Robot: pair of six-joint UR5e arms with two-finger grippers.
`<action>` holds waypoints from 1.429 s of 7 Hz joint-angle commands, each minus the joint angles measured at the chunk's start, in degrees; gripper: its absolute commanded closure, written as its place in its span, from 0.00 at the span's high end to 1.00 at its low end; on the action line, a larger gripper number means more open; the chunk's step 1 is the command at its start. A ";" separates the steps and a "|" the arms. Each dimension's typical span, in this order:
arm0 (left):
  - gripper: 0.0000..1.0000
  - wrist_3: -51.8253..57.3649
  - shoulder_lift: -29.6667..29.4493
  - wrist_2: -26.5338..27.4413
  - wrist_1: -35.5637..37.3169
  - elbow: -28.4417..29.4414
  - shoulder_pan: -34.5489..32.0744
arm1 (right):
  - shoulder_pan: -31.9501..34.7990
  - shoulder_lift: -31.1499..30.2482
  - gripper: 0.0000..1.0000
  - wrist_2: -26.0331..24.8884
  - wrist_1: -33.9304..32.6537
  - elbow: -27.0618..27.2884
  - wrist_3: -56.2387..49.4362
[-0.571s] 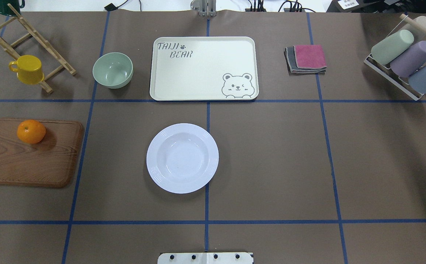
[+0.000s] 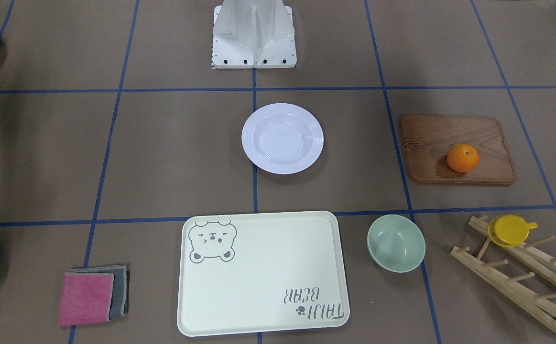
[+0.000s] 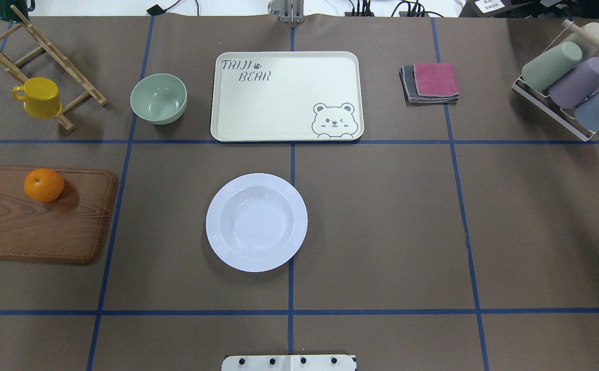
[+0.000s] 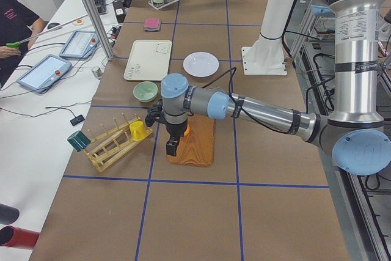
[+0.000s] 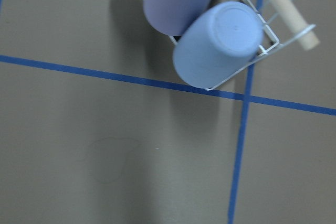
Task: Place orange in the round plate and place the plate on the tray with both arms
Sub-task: 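Move both grippers out from rest toward the table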
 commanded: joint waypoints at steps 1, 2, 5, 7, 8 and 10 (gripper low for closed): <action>0.98 -14.10 -1.28 -0.02 -5.61 0.21 3.82 | -2.04 5.63 1.00 14.91 0.53 -0.32 13.28; 0.97 -21.58 -2.76 0.07 -7.72 0.30 8.03 | -3.87 8.02 1.00 16.62 3.67 -0.16 15.79; 0.97 -26.13 -3.21 0.59 -11.77 2.48 12.11 | -8.27 8.75 0.99 16.55 23.12 -3.92 34.60; 0.97 -30.31 -5.48 0.68 -15.03 5.82 13.42 | -14.50 11.03 1.00 16.20 40.26 -8.83 50.73; 0.97 -32.35 -6.37 0.77 -14.95 6.01 15.00 | -15.83 11.64 1.00 15.85 45.83 -9.81 56.02; 0.97 -34.38 -7.69 0.77 -15.30 7.84 16.59 | -21.69 13.58 1.00 7.31 54.52 -10.00 70.32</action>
